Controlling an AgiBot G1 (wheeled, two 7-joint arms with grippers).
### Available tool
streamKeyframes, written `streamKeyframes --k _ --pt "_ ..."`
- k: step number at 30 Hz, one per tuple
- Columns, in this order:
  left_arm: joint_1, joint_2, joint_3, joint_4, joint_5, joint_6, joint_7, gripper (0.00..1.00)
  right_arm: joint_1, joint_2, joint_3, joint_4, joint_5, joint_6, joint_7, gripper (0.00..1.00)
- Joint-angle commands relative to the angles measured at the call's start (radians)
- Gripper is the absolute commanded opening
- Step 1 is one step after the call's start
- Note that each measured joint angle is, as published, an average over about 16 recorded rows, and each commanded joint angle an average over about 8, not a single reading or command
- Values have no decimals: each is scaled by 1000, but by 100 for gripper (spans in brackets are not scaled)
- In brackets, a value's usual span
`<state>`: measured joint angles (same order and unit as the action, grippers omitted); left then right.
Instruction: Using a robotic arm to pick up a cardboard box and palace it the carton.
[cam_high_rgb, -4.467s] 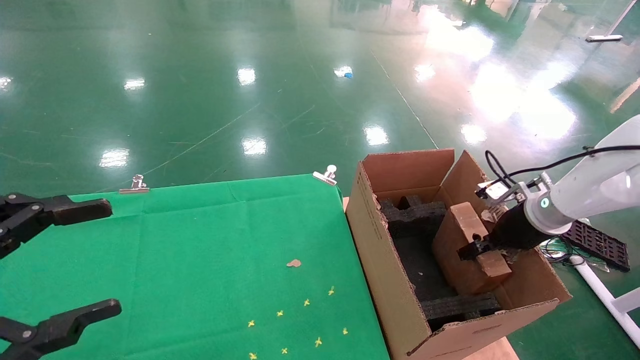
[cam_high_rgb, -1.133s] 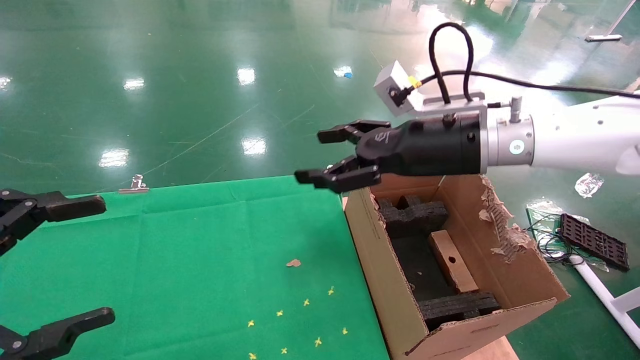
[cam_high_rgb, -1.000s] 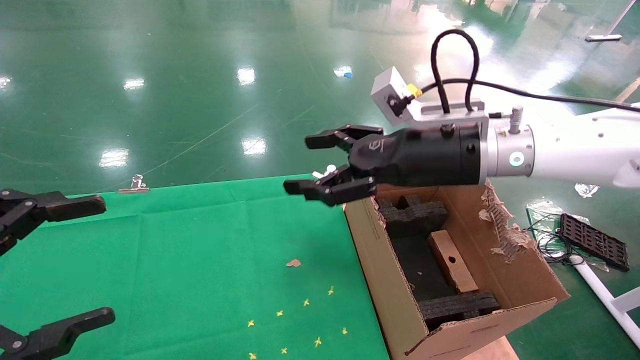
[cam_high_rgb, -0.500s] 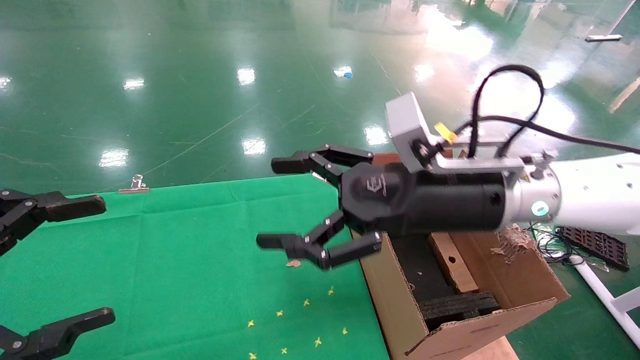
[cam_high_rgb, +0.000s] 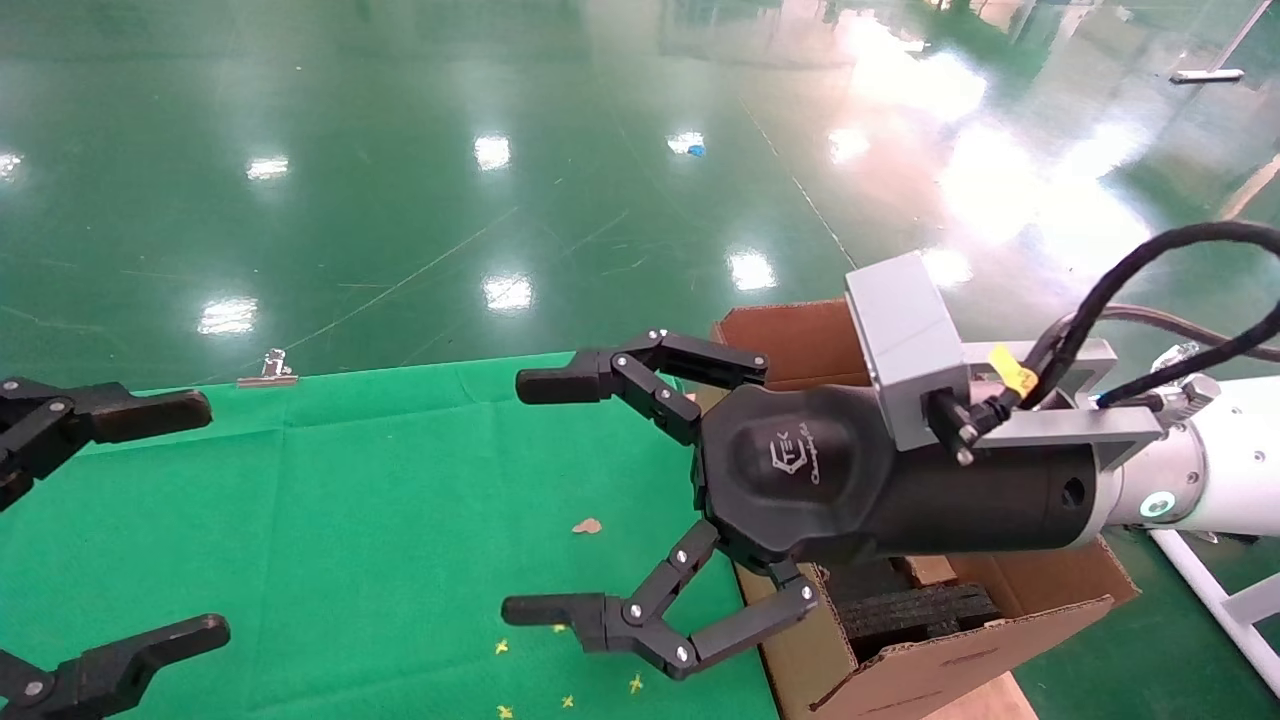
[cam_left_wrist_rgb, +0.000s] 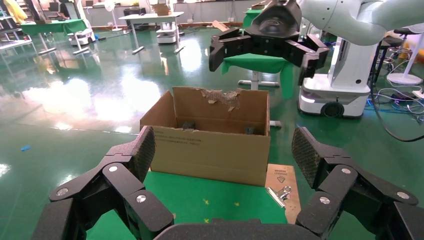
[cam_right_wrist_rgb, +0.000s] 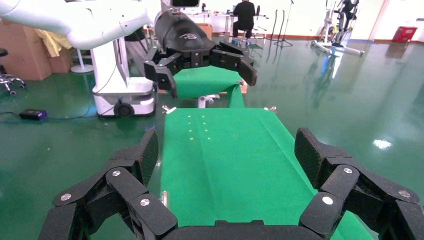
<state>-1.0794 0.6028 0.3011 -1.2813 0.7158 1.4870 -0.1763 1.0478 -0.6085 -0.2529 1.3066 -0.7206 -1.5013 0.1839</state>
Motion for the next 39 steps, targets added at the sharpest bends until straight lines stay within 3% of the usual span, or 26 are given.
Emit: streamKeyframes --k 1,39 --pt "0 0 0 0 0 0 0 100 -8 1 8 7 4 -2 -1 100" --pt "0 0 0 0 0 0 0 100 26 -3 -27 -23 -10 6 4 100"
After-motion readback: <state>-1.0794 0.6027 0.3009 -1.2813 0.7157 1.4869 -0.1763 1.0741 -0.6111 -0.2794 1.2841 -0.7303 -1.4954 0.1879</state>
